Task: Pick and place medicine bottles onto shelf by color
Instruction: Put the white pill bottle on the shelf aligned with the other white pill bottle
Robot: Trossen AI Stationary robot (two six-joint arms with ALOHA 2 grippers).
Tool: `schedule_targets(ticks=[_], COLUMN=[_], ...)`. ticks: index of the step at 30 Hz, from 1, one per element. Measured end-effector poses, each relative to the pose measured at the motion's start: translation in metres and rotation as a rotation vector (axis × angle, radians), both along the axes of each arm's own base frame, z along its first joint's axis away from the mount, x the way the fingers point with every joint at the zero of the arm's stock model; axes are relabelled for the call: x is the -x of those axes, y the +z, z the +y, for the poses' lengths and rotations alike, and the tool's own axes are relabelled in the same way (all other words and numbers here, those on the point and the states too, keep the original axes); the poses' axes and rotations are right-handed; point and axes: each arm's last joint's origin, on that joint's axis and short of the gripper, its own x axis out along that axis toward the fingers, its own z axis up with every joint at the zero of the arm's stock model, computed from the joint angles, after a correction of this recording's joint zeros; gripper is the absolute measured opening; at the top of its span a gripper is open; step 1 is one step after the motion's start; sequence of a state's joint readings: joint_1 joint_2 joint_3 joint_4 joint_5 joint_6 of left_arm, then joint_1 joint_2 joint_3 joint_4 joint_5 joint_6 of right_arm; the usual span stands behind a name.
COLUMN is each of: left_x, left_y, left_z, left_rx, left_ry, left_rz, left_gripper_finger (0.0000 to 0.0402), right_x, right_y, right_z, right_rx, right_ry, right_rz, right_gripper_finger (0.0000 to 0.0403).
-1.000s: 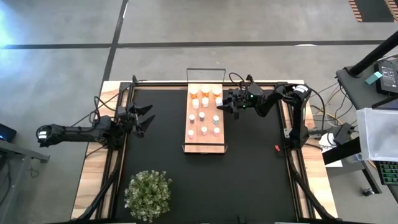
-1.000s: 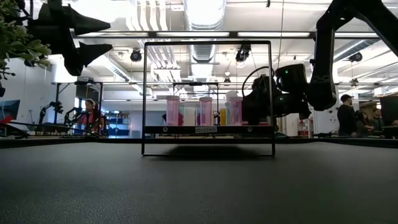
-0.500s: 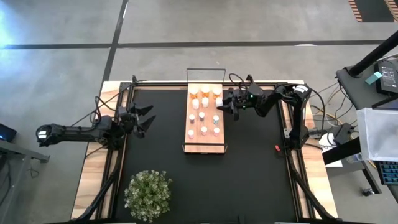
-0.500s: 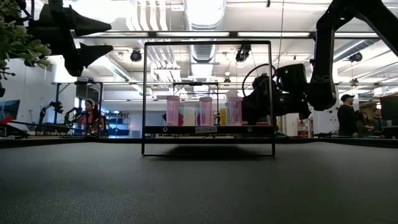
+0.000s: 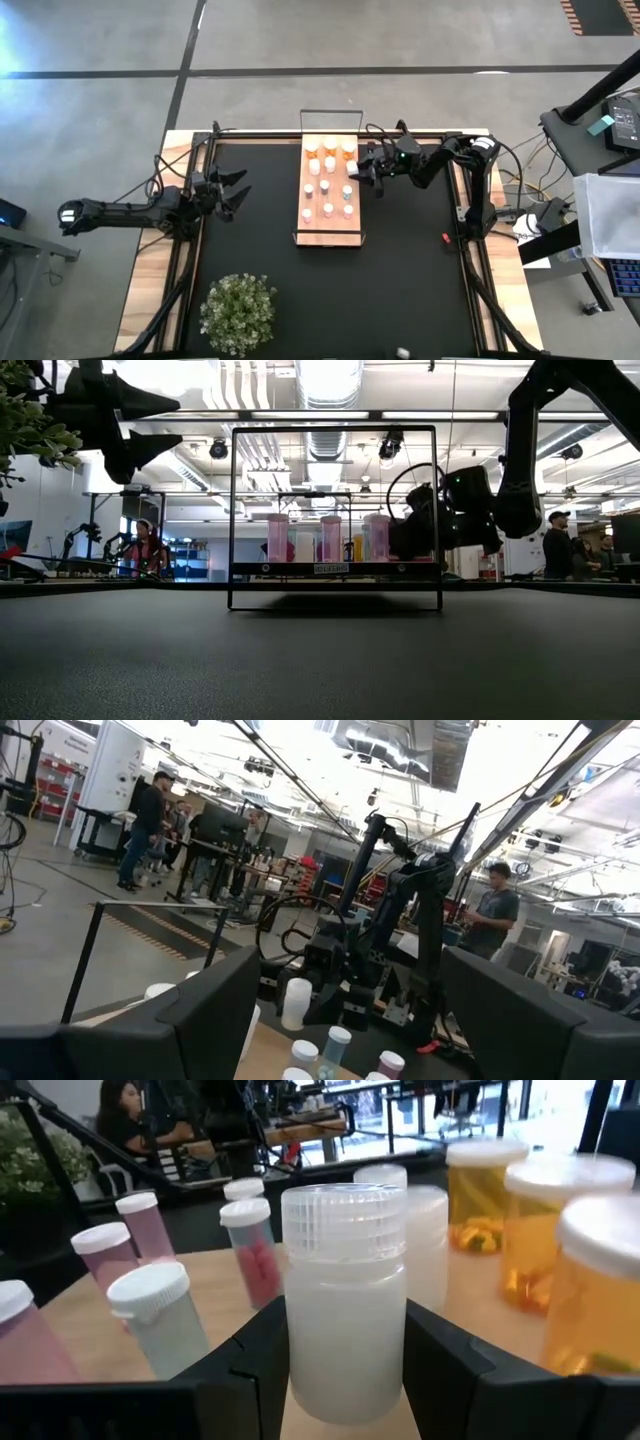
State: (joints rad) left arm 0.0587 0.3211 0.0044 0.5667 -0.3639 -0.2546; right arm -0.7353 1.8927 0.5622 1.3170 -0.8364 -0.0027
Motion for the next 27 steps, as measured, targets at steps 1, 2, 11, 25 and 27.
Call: schedule_targets(ticks=[1,2,11,25,27], left_x=[0.0,0.0,0.0,0.0,0.0], left_y=[0.0,0.0,0.0,0.0,0.0], left_z=[0.0,0.0,0.0,0.0,0.0], left_rx=[0.0,0.0,0.0,0.0,0.0], left_ry=[0.0,0.0,0.0,0.0,0.0], left_rz=[0.0,0.0,0.0,-0.001,-0.001], left_gripper_finger=[0.0295,0.0295,0.0295,0.0295,0.0295], right_x=[0.0,0.001,0.0,-0.001,-0.001], right_y=[-0.001,-0.002,-0.011,-0.011,-0.011], right_z=[0.0,0.001,0.006,0.005,0.005], right_rx=[-0.016,-0.031,-0.101,-0.057,-0.051], right_ry=[-0.001,-0.001,0.012,-0.035,-0.033], right_rz=[0.008,0.019,0.093,0.096,0.095], right_gripper_finger=[0.0146,0.0146,0.0146,0.0146,0.0146])
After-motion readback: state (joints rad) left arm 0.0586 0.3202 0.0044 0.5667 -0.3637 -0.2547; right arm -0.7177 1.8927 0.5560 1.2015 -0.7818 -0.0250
